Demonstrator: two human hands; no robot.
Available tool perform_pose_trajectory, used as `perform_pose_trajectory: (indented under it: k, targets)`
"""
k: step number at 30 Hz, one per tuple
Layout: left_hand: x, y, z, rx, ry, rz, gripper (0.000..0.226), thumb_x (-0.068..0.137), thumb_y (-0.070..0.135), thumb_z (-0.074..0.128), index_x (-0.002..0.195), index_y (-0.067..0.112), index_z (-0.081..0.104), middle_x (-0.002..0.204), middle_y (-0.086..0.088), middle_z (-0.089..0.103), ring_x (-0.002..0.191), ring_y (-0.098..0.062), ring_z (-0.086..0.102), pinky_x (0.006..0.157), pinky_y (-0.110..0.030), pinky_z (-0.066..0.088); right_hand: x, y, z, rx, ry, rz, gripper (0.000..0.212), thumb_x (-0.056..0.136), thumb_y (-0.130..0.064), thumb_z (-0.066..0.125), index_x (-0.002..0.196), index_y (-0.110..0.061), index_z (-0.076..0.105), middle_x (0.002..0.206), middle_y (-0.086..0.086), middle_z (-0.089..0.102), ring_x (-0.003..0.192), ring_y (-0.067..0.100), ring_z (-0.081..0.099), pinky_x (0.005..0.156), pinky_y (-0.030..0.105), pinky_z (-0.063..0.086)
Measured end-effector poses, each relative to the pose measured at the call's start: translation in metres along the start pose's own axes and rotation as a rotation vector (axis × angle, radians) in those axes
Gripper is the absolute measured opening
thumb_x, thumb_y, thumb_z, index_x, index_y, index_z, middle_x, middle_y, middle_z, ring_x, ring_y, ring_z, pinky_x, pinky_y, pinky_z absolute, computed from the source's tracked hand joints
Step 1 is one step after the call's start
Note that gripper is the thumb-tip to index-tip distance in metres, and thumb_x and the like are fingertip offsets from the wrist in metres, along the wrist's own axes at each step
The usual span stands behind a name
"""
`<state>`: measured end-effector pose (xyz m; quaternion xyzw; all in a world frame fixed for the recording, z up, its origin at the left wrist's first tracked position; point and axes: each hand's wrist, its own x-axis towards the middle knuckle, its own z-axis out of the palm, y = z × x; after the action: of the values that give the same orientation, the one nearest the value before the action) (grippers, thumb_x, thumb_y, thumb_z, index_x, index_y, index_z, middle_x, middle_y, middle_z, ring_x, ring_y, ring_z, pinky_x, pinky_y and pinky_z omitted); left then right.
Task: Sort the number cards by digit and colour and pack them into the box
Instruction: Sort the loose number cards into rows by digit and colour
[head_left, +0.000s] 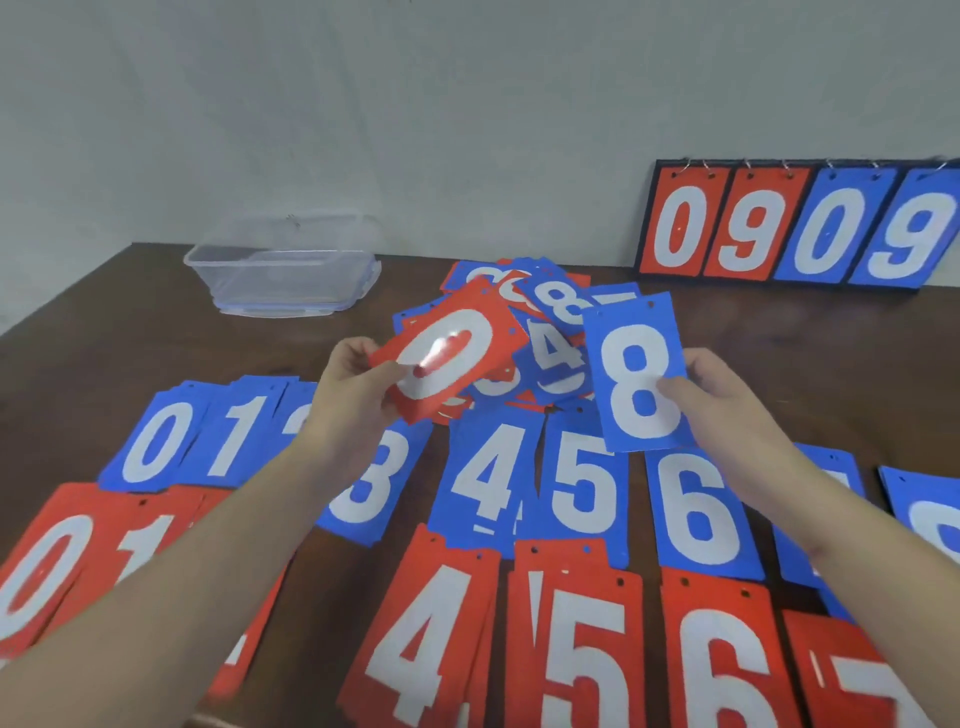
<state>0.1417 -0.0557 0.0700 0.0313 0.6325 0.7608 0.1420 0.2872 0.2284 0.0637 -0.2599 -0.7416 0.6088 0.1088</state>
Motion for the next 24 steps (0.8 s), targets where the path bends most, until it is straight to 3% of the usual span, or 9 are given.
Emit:
perform_pose_trajectory:
  k: [4, 8, 10, 12, 13, 16, 21, 24]
  targets:
    - [-0.033, -0.008, -0.004, 0.023, 0.059, -0.052, 0.028, 0.093, -0.009, 0.053, 0.110, 0.014, 0.052, 0.115, -0.011, 0.068, 0.097, -0.030, 0.072, 0.066, -0.036, 0.061, -0.018, 0.003, -0.004, -0.014, -0.050, -0.005, 0.009, 0.103, -0.026, 0.054, 0.111, -0.024, 0.058, 0.102, -0.004, 0.074, 0.083, 0.012, 0.074, 0.066, 0.030, 0.054]
    - [-0.072, -0.012, -0.013, 0.053, 0.160, -0.125, 0.026, 0.098, 0.001, 0.048, 0.113, 0.013, 0.066, 0.112, -0.008, 0.075, 0.110, -0.032, 0.069, 0.091, -0.047, 0.055, -0.034, 0.004, 0.006, -0.035, -0.128, -0.023, 0.013, 0.101, -0.023, 0.051, 0.109, -0.017, 0.060, 0.104, 0.005, 0.073, 0.090, 0.019, 0.073, 0.077, 0.041, 0.057]
    - [-0.095, -0.010, -0.019, 0.091, 0.202, -0.126, 0.025, 0.099, 0.006, 0.049, 0.115, 0.011, 0.067, 0.112, -0.007, 0.075, 0.109, -0.029, 0.070, 0.095, -0.046, 0.054, -0.042, 0.002, 0.014, -0.012, -0.172, -0.021, 0.013, 0.101, -0.021, 0.049, 0.104, -0.012, 0.058, 0.097, 0.003, 0.072, 0.083, 0.011, 0.072, 0.067, 0.027, 0.055]
    - [-0.118, -0.009, -0.028, 0.106, 0.262, -0.124, 0.021, 0.100, 0.013, 0.053, 0.114, 0.013, 0.068, 0.108, -0.001, 0.077, 0.104, -0.023, 0.073, 0.096, -0.044, 0.056, -0.048, 0.000, 0.024, 0.025, -0.218, -0.040, 0.013, 0.102, -0.016, 0.047, 0.090, -0.014, 0.053, 0.077, -0.010, 0.063, 0.058, -0.005, 0.061, 0.052, 0.015, 0.043]
    - [-0.128, -0.008, -0.034, 0.122, 0.298, -0.121, 0.017, 0.100, 0.016, 0.055, 0.111, 0.014, 0.069, 0.106, 0.001, 0.077, 0.102, -0.022, 0.073, 0.096, -0.043, 0.057, -0.052, -0.003, 0.031, 0.029, -0.235, -0.049, 0.017, 0.101, -0.015, 0.046, 0.085, -0.018, 0.050, 0.071, -0.013, 0.055, 0.054, -0.004, 0.054, 0.052, 0.017, 0.040]
    - [-0.157, -0.004, -0.056, 0.176, 0.365, -0.083, 0.012, 0.101, 0.018, 0.057, 0.107, 0.014, 0.066, 0.108, -0.003, 0.076, 0.098, -0.020, 0.073, 0.088, -0.036, 0.057, -0.059, -0.007, 0.050, -0.018, -0.302, -0.080, 0.027, 0.101, -0.021, 0.045, 0.075, -0.027, 0.041, 0.074, -0.014, 0.043, 0.069, 0.003, 0.043, 0.061, 0.025, 0.031]
    - [-0.182, 0.003, -0.099, 0.225, 0.441, -0.075, 0.014, 0.099, 0.013, 0.060, 0.113, 0.018, 0.060, 0.104, -0.001, 0.075, 0.090, -0.021, 0.076, 0.073, -0.030, 0.058, -0.079, -0.013, 0.071, -0.082, -0.386, -0.129, 0.023, 0.104, -0.017, 0.046, 0.082, -0.021, 0.050, 0.053, -0.027, 0.056, 0.050, -0.009, 0.056, 0.045, 0.008, 0.038]
    - [-0.179, 0.006, -0.127, 0.185, 0.463, -0.107, 0.020, 0.098, 0.014, 0.061, 0.116, 0.024, 0.059, 0.111, 0.001, 0.072, 0.092, -0.024, 0.076, 0.066, -0.029, 0.056, -0.083, -0.014, 0.084, -0.137, -0.418, -0.139, 0.017, 0.102, -0.016, 0.053, 0.095, -0.027, 0.063, 0.086, -0.016, 0.076, 0.074, 0.004, 0.073, 0.062, 0.020, 0.049]
